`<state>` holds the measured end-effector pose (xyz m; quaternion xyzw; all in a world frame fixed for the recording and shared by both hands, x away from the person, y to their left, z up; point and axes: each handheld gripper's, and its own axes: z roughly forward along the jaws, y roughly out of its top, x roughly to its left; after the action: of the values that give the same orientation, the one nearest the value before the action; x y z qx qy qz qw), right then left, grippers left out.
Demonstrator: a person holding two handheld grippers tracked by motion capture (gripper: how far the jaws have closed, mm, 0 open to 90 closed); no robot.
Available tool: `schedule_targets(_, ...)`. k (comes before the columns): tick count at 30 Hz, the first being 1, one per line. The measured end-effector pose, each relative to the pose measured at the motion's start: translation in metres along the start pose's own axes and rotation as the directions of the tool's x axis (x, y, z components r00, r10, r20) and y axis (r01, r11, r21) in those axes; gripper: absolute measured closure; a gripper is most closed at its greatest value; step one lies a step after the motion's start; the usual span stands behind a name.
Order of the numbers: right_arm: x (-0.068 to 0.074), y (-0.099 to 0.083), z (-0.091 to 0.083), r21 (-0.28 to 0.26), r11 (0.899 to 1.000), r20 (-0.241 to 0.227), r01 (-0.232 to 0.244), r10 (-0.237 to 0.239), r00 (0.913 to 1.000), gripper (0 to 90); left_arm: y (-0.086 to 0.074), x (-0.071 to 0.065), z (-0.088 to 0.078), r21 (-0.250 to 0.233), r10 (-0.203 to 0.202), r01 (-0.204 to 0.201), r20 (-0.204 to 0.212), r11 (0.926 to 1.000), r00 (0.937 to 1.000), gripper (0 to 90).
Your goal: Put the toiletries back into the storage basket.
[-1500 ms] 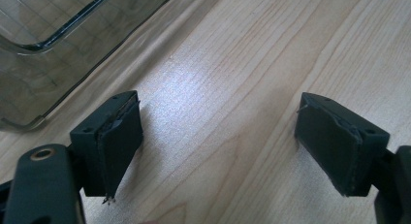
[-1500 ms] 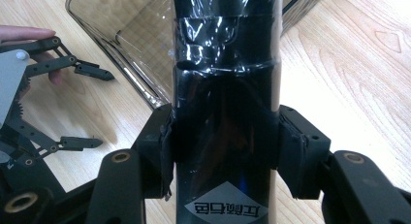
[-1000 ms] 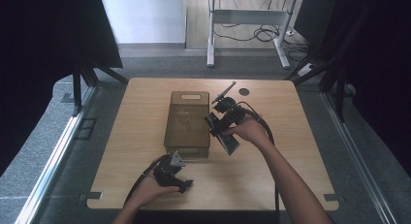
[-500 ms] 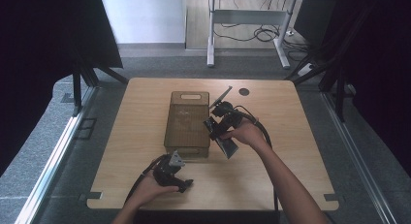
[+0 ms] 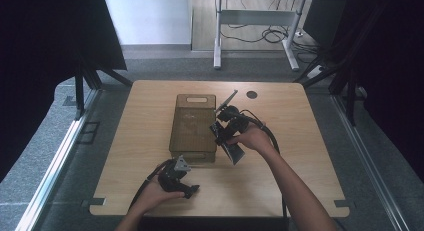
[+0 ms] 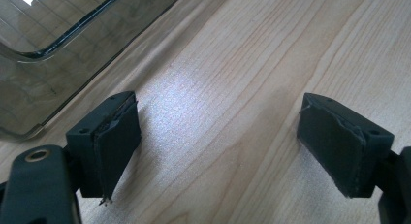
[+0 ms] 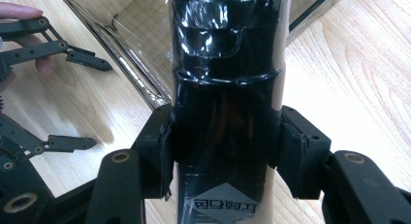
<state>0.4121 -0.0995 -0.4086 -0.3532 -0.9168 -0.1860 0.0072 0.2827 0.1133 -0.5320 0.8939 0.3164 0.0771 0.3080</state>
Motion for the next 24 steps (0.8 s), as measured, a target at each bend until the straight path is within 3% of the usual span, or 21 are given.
schedule_targets(24,0.002,-0.003,0.014,0.032,0.999,-0.006,-0.001,0.001,1.0000,45.3,0.001,-0.002,0.002,0.000,0.008,-0.008,-0.006,1.0000,1.0000,14.1)
